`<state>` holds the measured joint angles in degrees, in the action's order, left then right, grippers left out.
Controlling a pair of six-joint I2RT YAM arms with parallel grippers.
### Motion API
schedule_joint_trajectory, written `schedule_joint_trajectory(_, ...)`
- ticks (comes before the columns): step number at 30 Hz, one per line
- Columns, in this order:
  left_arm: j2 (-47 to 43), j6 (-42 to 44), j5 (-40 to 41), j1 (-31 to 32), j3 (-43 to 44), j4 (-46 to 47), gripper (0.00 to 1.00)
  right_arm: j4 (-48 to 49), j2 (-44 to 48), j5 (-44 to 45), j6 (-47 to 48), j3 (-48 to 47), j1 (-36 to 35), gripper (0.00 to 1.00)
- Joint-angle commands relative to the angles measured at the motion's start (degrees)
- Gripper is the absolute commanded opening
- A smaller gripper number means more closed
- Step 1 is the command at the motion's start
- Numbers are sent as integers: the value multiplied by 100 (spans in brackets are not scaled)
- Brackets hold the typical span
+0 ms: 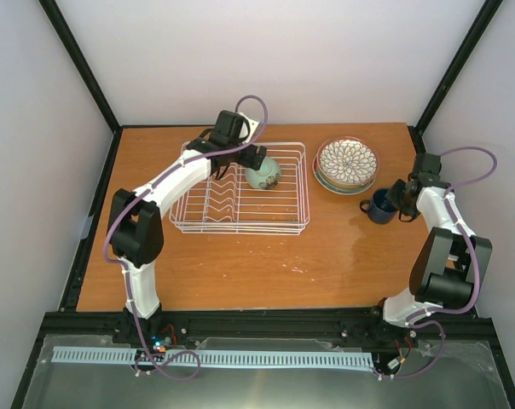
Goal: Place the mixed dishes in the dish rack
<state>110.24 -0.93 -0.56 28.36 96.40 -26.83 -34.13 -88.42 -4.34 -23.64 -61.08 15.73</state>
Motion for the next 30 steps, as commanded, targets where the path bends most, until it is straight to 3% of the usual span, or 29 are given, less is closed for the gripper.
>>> schedule_joint_trajectory(1, 66, 75, -144, -6, 219, 99, 100, -161, 454, 490, -26, -18, 38, 25)
schedule_joint_trajectory(10, 80, 18, -287, -6, 292, 43, 99, -220, 637, 304, 58, -44, 41, 25)
schedule_joint_trajectory(14, 76, 31, -304, -6, 304, 11, 99, -362, 476, 614, 52, -89, 49, 25)
schedule_joint_trajectory(30, 158, 57, -396, -10, 364, -33, 99, -410, -373, 334, 49, -192, 89, 22)
